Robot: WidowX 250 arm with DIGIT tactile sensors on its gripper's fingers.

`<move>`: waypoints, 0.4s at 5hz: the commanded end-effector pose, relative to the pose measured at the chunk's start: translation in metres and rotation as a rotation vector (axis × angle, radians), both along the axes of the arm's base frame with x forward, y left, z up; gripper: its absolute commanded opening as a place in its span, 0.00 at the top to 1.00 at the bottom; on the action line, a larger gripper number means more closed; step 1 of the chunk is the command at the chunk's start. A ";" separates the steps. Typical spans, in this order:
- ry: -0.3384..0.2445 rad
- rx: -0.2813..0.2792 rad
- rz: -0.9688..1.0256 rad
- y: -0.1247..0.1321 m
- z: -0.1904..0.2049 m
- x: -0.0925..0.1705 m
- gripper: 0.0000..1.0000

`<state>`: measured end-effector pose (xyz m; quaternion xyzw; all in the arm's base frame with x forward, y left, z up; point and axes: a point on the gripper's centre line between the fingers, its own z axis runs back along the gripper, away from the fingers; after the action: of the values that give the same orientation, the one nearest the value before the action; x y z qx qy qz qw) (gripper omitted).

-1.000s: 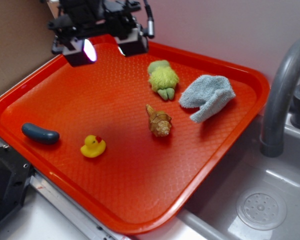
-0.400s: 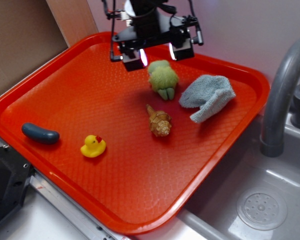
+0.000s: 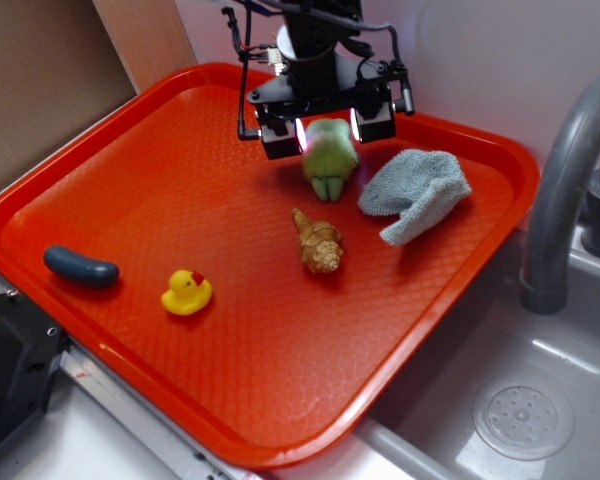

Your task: Grab the green animal.

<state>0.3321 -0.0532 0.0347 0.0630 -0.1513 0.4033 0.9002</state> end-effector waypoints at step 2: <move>-0.026 0.009 -0.036 -0.003 0.006 -0.003 1.00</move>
<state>0.3231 -0.0602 0.0231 0.0765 -0.1480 0.3824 0.9088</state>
